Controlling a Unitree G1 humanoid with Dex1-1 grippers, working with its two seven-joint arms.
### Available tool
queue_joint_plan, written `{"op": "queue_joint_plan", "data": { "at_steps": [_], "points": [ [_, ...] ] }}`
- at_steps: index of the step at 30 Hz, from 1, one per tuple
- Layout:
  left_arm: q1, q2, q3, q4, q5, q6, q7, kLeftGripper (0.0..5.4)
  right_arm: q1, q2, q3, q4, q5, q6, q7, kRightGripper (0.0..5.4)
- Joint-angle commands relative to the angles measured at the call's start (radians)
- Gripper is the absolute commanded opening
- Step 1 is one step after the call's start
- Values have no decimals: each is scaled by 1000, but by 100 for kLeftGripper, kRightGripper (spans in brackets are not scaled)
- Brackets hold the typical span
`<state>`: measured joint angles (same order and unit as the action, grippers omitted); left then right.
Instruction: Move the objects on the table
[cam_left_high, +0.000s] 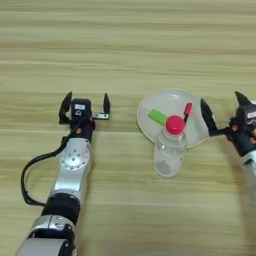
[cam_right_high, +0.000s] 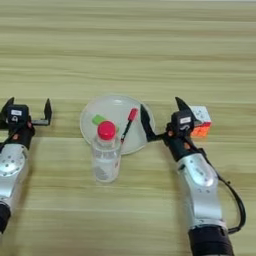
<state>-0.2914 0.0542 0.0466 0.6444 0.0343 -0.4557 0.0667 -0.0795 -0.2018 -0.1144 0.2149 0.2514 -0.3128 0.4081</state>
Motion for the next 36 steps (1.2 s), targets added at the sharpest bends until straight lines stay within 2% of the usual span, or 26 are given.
{"op": "queue_joint_plan", "data": {
  "at_steps": [1, 4, 8, 12, 19, 24, 28, 36],
  "points": [
    [-9, -11, -6, -6, 15, -6, 16, 538, -34, -97, -71, 106, 78, 8, 124, 540],
    [-6, -14, -10, -12, 19, -4, 24, 538, -51, -184, -69, 154, 69, -18, 241, 540],
    [-4, -15, -15, -17, 21, -1, 29, 538, -32, -275, -41, 181, 54, -10, 391, 540],
    [-2, -16, -18, -19, 21, 1, 32, 538, 8, -346, -27, 157, 90, 21, 548, 540],
    [0, -14, -18, -23, 20, 2, 33, 538, 114, -382, -8, -41, 179, 97, 700, 540],
    [0, -12, -17, -23, 19, 3, 31, 538, 165, -378, 11, -164, 226, 164, 739, 540],
    [-1, -11, -15, -21, 17, 1, 30, 538, 200, -364, 55, -259, 224, 198, 743, 540],
    [-2, -10, -13, -18, 16, 0, 29, 538, 226, -351, 114, -314, 217, 221, 744, 540]
  ]
}}
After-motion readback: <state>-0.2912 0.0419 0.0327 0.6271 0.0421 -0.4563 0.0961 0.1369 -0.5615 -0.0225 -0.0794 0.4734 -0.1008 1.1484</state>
